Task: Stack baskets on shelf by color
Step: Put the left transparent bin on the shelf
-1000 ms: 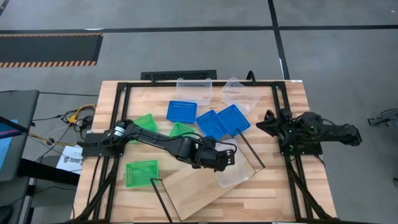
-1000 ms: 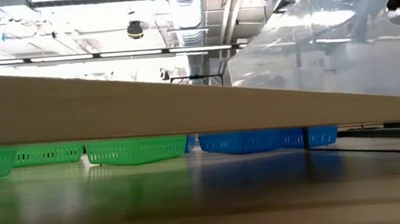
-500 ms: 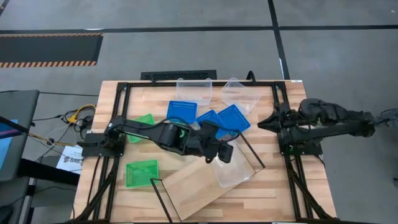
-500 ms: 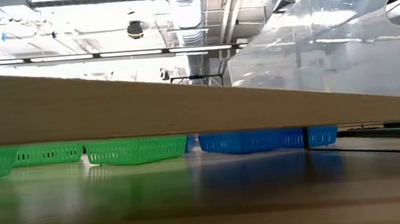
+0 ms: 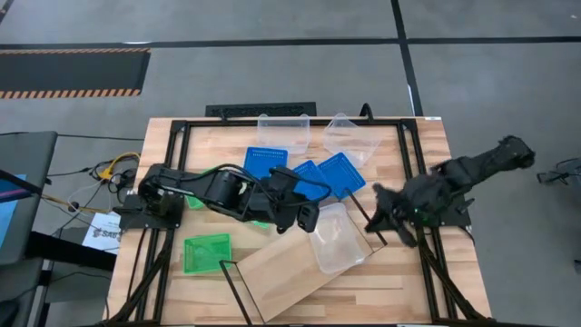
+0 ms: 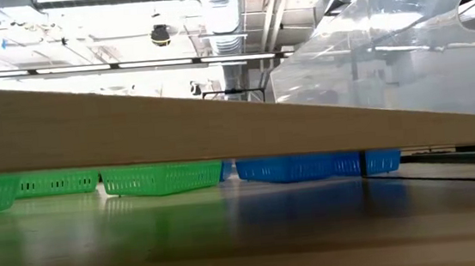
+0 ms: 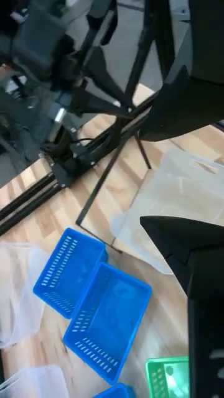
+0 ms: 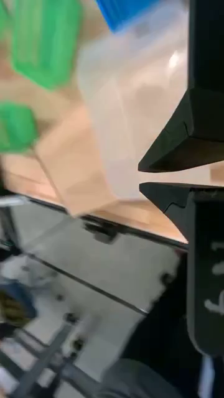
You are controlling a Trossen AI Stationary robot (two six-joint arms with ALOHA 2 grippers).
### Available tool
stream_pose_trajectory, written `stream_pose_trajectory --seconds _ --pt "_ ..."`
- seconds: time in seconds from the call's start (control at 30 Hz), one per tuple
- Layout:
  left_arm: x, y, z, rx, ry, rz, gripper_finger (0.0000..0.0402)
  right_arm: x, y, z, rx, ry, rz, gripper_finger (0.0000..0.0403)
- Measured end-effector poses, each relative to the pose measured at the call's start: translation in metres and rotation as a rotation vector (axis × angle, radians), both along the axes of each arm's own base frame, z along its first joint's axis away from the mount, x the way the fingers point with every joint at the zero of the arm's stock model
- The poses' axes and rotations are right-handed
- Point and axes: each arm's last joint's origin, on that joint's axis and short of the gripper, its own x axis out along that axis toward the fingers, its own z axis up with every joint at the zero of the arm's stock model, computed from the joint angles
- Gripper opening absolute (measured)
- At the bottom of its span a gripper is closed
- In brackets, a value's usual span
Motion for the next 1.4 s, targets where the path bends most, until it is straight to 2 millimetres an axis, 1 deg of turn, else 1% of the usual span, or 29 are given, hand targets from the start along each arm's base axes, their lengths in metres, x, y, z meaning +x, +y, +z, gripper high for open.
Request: stream_pose_trajectory --seconds 0.1,0.2,0.37,0.53,0.77,0.93,1.1,1.23,1.33,1.4 --pt "-0.004 -0.001 0.002 0.016 0.023 -0.064 0.0195 0.005 0.02 -0.008 0.007 0.052 0.044 0.0063" --pt "-0.012 -0.002 0.015 0.06 -0.015 -0.103 0.0195 0.005 0.036 -0.017 0.003 0.113 0.065 0.0063" --pt "-0.034 -0.004 0.037 0.185 -0.083 -0.082 0.0195 0.002 0.059 -0.026 -0.003 0.161 0.041 0.0063" --pt "-0.052 -0.006 0.051 0.28 -0.115 -0.052 0.0195 0.004 0.078 -0.037 -0.048 0.178 0.046 0.0063" --pt "-0.054 -0.008 0.048 0.314 -0.067 -0.104 0.0195 0.021 0.09 -0.055 -0.122 0.193 0.045 0.0063" --pt "-0.054 -0.008 0.047 0.316 -0.054 -0.109 0.0195 0.034 0.09 -0.06 -0.189 0.181 0.054 0.0063" --pt "-0.055 -0.008 0.045 0.323 -0.031 -0.113 0.0195 0.05 0.095 -0.056 -0.3 0.137 0.122 0.0063" --pt "-0.057 -0.007 0.044 0.321 -0.019 -0.098 0.0195 0.06 0.101 -0.066 -0.407 0.167 0.183 0.0063" --pt "-0.056 -0.007 0.044 0.322 -0.021 -0.094 0.0195 0.063 0.104 -0.076 -0.5 0.198 0.245 0.0067" --pt "-0.056 -0.007 0.044 0.322 -0.02 -0.094 0.0195 0.067 0.105 -0.076 -0.521 0.19 0.263 0.0076"
